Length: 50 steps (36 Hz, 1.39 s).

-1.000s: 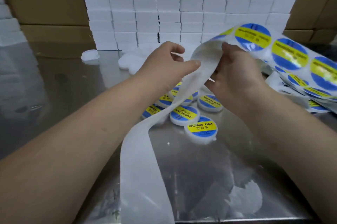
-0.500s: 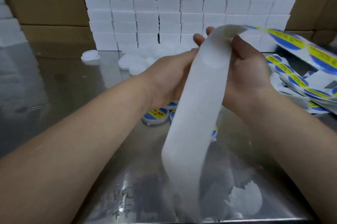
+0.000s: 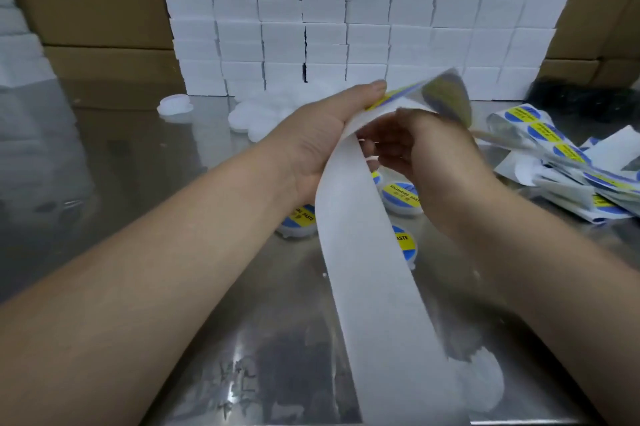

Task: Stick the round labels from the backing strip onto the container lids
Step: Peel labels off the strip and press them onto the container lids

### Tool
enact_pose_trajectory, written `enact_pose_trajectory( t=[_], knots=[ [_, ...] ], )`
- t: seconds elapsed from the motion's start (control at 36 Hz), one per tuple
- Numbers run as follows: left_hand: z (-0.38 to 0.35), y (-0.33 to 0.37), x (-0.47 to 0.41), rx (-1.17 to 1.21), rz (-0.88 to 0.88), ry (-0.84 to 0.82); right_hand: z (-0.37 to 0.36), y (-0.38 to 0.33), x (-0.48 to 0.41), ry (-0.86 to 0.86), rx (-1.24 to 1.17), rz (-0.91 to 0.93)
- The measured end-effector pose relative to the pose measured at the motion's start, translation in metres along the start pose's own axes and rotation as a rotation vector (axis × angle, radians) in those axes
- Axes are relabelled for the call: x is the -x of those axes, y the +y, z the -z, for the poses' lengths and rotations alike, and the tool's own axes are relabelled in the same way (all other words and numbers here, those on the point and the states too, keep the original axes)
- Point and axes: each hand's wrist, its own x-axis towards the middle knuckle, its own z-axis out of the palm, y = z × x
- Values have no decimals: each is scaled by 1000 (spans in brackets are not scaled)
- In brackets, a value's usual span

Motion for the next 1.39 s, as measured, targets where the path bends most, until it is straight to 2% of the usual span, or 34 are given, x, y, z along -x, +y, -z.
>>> enact_pose_trajectory(
  t=[0.08,0.14,0.19,0.39,0.44,0.53,0.58,0.67,0.75,0.86,0.94,1.03,1.22,1.39],
  knots=[
    [0,5,-2,31,-58,280,-1,-2,4,46,64,25],
    [1,5,-3,-84,-119,408,-3,-4,9,-3,-35,43],
    [0,4,-2,-216,-157,466,-6,-8,15,-50,-120,76],
    [-3,-2,-2,-602,-237,486,-6,-5,25,-73,57,221],
    [-2,0,0,-610,-214,462,-6,-2,26,-84,55,243],
    [-4,0,2,-470,-131,343,-8,-4,26,-95,-51,270],
    [-4,0,3,-437,-110,343,-8,-4,26,-33,-49,309],
    [0,4,-1,-472,-136,420,-4,-7,22,154,-47,308],
    [8,8,-4,-543,-237,522,4,-10,16,291,-42,241],
    [28,6,-15,-682,-286,614,11,-6,9,348,-1,110],
    [39,9,-28,-769,-225,615,9,-5,9,323,24,50],
    [46,12,-45,-891,-178,571,11,-5,9,300,30,70],
    [46,-1,-77,-1498,12,278,12,-4,8,298,13,16],
    [49,-6,-97,-1661,117,233,12,-5,9,284,-74,7]
  ],
)
